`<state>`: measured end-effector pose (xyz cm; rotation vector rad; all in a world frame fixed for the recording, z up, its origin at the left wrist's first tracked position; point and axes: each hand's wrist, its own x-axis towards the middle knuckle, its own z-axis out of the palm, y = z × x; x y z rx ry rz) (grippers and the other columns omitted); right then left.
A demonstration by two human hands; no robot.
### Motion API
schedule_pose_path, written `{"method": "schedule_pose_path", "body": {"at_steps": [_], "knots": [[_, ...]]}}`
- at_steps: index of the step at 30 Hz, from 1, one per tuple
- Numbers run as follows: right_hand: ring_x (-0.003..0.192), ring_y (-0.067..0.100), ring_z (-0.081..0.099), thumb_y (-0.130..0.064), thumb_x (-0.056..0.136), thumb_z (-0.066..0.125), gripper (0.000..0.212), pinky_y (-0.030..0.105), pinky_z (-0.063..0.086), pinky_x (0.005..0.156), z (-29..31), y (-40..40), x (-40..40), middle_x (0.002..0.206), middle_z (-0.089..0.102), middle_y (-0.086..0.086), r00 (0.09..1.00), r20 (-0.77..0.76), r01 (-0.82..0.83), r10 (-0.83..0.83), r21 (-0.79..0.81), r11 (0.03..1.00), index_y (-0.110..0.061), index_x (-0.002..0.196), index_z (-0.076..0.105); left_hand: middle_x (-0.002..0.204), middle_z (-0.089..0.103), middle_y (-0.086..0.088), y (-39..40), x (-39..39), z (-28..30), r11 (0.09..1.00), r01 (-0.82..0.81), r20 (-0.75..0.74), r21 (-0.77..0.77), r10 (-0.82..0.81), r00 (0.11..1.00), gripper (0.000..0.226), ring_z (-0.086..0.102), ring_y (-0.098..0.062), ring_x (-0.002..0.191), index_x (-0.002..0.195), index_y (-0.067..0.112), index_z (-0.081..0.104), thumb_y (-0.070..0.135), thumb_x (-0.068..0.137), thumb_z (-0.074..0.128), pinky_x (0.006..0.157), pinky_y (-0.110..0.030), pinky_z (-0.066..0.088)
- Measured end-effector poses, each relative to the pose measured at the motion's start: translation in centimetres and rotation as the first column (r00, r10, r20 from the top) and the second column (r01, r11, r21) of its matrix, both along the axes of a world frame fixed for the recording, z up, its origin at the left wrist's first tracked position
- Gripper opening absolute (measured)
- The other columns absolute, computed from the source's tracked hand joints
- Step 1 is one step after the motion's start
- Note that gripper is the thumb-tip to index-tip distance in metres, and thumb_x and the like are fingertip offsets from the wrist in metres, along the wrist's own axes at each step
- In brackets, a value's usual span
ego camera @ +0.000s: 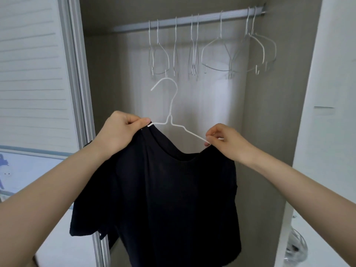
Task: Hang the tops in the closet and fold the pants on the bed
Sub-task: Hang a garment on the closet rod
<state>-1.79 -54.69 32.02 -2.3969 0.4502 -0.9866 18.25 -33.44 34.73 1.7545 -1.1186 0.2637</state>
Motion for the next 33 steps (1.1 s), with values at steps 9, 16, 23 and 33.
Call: {"method": "schedule_pose_path", "body": {"at_steps": [9, 16, 23, 33], "knots": [[0.047, 0.006, 0.036, -0.032, 0.098, 0.043, 0.033, 0.018, 0.032, 0.048, -0.2, 2.0, -0.1, 0.054, 0.044, -0.009, 1.000, 0.020, -0.020, 0.022, -0.053, 0.998, -0.028, 0.073, 0.063, 0.072, 0.055, -0.023, 0.5, -0.6, 0.5, 0.999, 0.032, 0.050, -0.019, -0.031, 0.998, 0.056, 0.046, -0.019, 0.066, 0.088, -0.009, 0.065, 0.047, 0.092, 0.058, 0.066, -0.031, 0.040], [0.054, 0.005, 0.041, -0.031, 0.095, 0.055, 0.026, 0.024, 0.038, 0.060, 1.6, 0.9, -1.6, 0.053, 0.050, -0.011, 0.992, 0.124, 0.034, -0.025, -0.076, 0.997, -0.022, 0.073, 0.066, 0.068, 0.064, -0.010, 4.0, 2.4, 0.2, 0.999, 0.039, 0.009, -0.002, -0.038, 0.999, 0.041, 0.056, -0.009, 0.065, 0.075, 0.014, 0.073, 0.046, 0.094, 0.056, 0.065, -0.023, 0.045], [0.071, 0.009, 0.059, -0.061, 0.086, 0.051, 0.040, 0.025, 0.047, 0.065, 2.7, 0.9, -2.8, 0.081, 0.063, -0.008, 0.999, 0.017, 0.053, -0.051, -0.137, 0.989, -0.022, 0.087, 0.061, 0.077, 0.076, -0.004, 4.4, 3.6, -0.9, 0.983, 0.052, -0.341, -0.178, -0.111, 0.933, 0.034, 0.070, -0.013, 0.068, 0.076, 0.021, 0.078, 0.045, 0.092, 0.060, 0.069, -0.030, 0.054], [0.089, 0.023, 0.072, -0.047, 0.086, 0.060, 0.040, 0.021, 0.056, 0.064, 4.0, 2.1, -6.3, 0.097, 0.075, 0.012, 0.960, 0.147, -0.280, 0.239, 0.562, 0.778, -0.011, 0.091, 0.078, 0.077, 0.074, -0.005, 4.7, 4.6, -0.6, 0.976, 0.102, -0.421, -0.194, -0.176, 0.890, 0.041, 0.069, -0.012, 0.065, 0.083, 0.013, 0.078, 0.052, 0.069, 0.077, 0.053, -0.021, 0.051]]}}
